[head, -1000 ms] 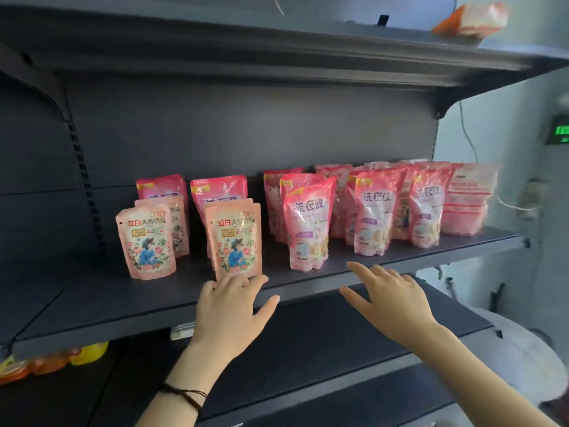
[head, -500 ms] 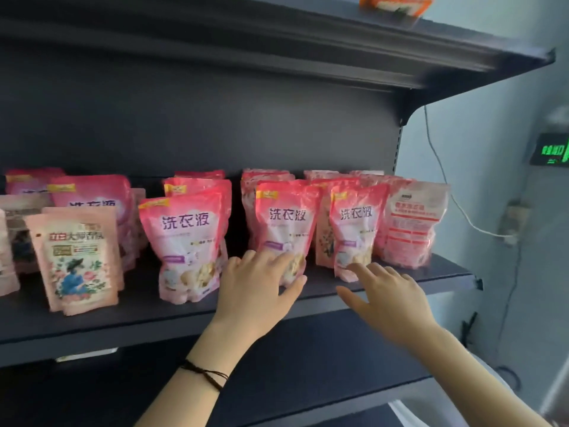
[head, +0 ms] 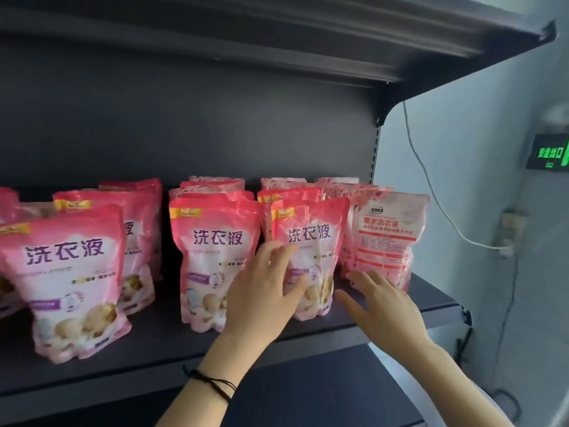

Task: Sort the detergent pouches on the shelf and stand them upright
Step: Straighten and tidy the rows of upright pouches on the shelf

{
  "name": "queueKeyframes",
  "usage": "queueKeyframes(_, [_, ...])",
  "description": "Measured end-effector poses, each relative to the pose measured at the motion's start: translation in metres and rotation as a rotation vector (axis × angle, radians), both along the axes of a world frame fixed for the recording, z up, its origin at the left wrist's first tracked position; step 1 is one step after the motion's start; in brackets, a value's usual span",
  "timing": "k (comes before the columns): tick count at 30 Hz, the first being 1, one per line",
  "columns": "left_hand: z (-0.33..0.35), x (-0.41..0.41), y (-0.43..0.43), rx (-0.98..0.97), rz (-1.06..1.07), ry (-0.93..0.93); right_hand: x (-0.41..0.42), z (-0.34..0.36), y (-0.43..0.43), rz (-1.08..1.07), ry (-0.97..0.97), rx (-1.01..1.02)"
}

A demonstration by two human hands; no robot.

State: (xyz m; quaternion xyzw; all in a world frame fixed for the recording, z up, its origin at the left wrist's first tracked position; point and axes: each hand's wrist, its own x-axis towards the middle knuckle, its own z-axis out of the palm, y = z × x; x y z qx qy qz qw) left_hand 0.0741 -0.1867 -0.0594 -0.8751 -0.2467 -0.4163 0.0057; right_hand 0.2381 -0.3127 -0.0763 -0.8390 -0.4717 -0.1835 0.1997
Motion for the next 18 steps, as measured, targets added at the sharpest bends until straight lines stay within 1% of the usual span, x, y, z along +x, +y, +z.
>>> queueKeyframes(2, [-0.003,0.01,0.006,-0.032,-0.022,-0.138,0.012,-0.001,0.011,0.042,0.06,0.053])
queueKeyframes(4, [-0.008,0.02,0.009,-0.028,-0.043,-0.225,0.022,-0.001,0.023,0.112,0.151,0.138])
queueKeyframes(7, [-0.018,0.037,0.012,-0.044,-0.096,-0.344,0.031,0.002,0.042,0.254,0.375,0.304])
queueKeyframes(9, [-0.025,0.046,0.012,-0.031,-0.13,-0.439,0.038,0.006,0.054,0.369,0.564,0.422])
queueKeyframes(11, [-0.033,0.055,0.015,-0.059,-0.178,-0.538,0.044,0.009,0.063,0.46,0.722,0.474])
queueKeyframes(12, [-0.037,0.059,0.016,-0.113,-0.207,-0.577,0.047,0.01,0.067,0.485,0.766,0.483])
queueKeyframes(14, [-0.039,0.063,0.017,-0.243,-0.263,-0.614,0.052,0.012,0.072,0.526,0.783,0.486])
queueKeyframes(15, [-0.04,0.066,0.019,-0.268,-0.273,-0.62,0.055,0.012,0.074,0.545,0.781,0.49])
queueKeyframes(18, [-0.042,0.071,0.022,-0.243,-0.232,-0.617,0.061,0.013,0.079,0.586,0.778,0.498])
